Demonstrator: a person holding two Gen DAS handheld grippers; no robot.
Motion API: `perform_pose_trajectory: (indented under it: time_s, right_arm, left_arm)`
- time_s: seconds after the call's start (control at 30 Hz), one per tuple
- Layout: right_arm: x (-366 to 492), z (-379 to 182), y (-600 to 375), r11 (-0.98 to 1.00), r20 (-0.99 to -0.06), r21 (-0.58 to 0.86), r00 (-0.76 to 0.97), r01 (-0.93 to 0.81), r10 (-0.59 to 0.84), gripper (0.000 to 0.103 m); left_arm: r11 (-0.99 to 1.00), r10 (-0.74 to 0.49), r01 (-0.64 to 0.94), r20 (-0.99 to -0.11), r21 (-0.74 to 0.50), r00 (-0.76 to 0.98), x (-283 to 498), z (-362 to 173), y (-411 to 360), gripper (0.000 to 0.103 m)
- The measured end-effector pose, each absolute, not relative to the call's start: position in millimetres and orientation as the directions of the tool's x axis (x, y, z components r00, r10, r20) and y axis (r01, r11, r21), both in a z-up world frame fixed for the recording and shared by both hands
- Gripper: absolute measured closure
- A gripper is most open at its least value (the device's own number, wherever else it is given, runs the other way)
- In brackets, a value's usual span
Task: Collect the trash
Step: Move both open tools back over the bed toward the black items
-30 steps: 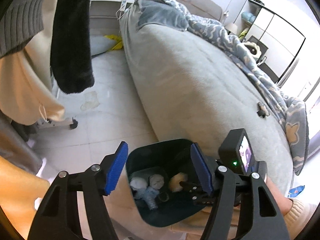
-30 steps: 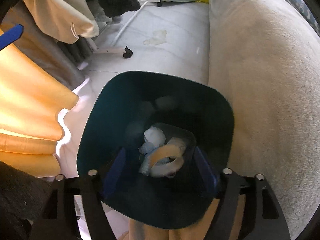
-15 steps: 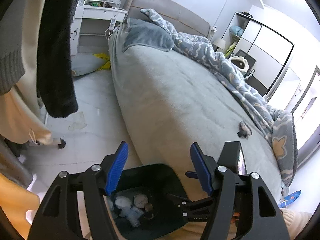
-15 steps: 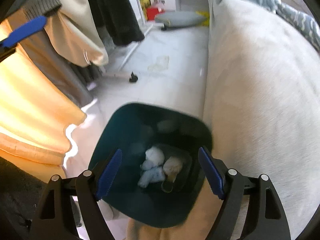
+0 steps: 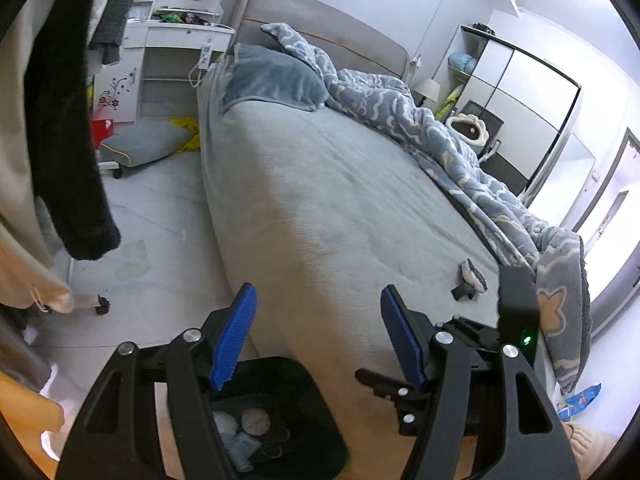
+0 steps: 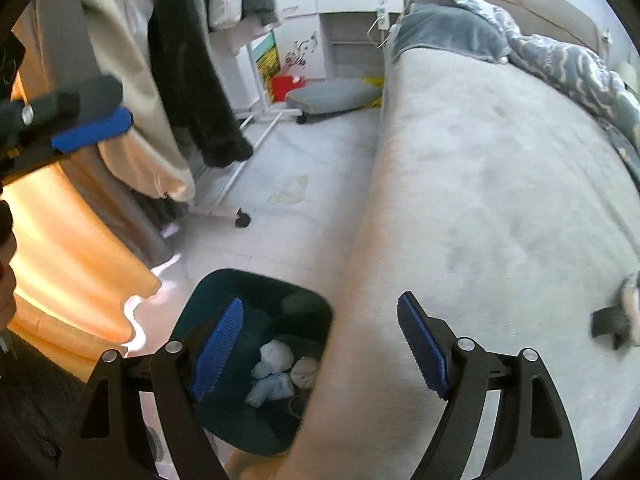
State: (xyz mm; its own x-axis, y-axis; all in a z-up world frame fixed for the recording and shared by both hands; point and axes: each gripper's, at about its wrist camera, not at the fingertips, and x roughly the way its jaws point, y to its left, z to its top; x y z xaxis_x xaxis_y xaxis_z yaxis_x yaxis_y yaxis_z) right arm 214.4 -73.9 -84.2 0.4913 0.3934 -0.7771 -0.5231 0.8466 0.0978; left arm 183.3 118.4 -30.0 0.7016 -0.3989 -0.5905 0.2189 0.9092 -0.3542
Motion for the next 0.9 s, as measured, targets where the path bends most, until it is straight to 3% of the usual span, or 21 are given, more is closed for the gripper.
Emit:
perform_pose_trajectory:
  time_s: [0.47, 0.9]
  right_arm:
    - [234.1, -63.4, -169.8, 0.906, -0.723, 0.052, 0.610, -0.420, 0.324, 0.020]
    - [267.9, -52.4, -251.7, 0.955, -0.695, 0.031, 0.681, -0.294, 0.232, 0.009]
  left_arm:
    - [0.893, -0.448, 0.298, -0.604, -0.337, 0.659, 205.3, -26.7, 46.6, 0.035]
    - [0.871, -0.487, 0.382, -0.649, -0.310, 0.585, 235.9, -48.2, -18.9, 0.026]
